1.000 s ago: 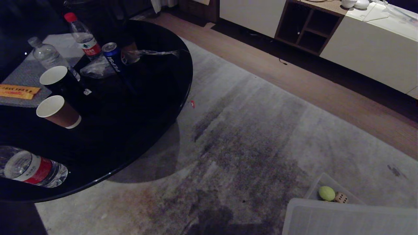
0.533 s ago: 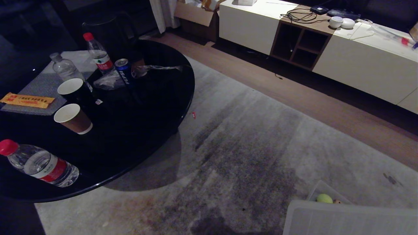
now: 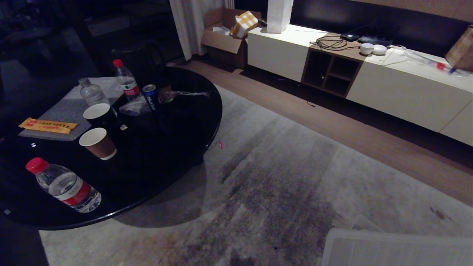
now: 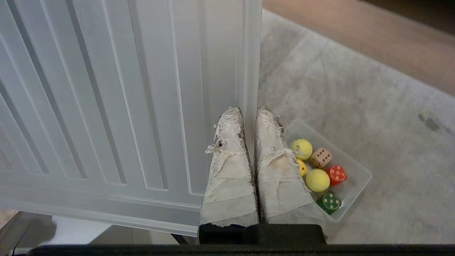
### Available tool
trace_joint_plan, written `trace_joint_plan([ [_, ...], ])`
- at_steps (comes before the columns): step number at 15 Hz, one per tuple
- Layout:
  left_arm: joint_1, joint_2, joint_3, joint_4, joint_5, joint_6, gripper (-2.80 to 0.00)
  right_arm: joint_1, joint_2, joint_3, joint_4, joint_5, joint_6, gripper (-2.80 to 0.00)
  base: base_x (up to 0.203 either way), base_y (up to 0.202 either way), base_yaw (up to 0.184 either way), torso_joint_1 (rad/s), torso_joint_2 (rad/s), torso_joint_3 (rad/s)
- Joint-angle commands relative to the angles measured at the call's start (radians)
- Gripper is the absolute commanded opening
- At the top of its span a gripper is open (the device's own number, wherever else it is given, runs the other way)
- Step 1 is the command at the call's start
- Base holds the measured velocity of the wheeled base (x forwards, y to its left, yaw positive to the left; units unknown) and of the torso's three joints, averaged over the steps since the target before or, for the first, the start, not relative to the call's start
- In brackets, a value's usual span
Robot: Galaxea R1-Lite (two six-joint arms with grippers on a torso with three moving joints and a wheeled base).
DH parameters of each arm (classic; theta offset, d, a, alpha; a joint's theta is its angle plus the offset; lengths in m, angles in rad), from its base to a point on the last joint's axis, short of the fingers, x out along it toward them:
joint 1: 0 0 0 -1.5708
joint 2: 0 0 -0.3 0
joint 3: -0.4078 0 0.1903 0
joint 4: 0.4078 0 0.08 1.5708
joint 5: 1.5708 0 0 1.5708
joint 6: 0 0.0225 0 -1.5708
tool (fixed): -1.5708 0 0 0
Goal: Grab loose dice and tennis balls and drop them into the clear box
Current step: Close the lid
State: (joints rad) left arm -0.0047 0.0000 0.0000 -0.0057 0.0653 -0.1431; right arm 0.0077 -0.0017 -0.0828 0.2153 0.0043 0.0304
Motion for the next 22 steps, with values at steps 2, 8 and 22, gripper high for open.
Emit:
trace_joint_plan([
  [2,0.000,0.002,0.002,0.000,0.001,-0.001,-2.80,0.000,0.001,0.000,0.001,0.000,0.000,-2.80,0.000,0.000,0.000,0.005,0.00,0.204],
  [8,0.000,0.002,0.002,0.000,0.001,-0.001,-2.80,0.000,0.000,0.000,0.001,0.000,0.000,-2.80,0.000,0.000,0.000,0.000,0.00,0.200],
  [22,0.000,0.002,0.002,-0.002,0.001,0.002,-2.80,0.000,0.000,0.000,0.001,0.000,-0.001,-2.80,-0.001,-0.001,0.026,0.001,0.00,0.055],
])
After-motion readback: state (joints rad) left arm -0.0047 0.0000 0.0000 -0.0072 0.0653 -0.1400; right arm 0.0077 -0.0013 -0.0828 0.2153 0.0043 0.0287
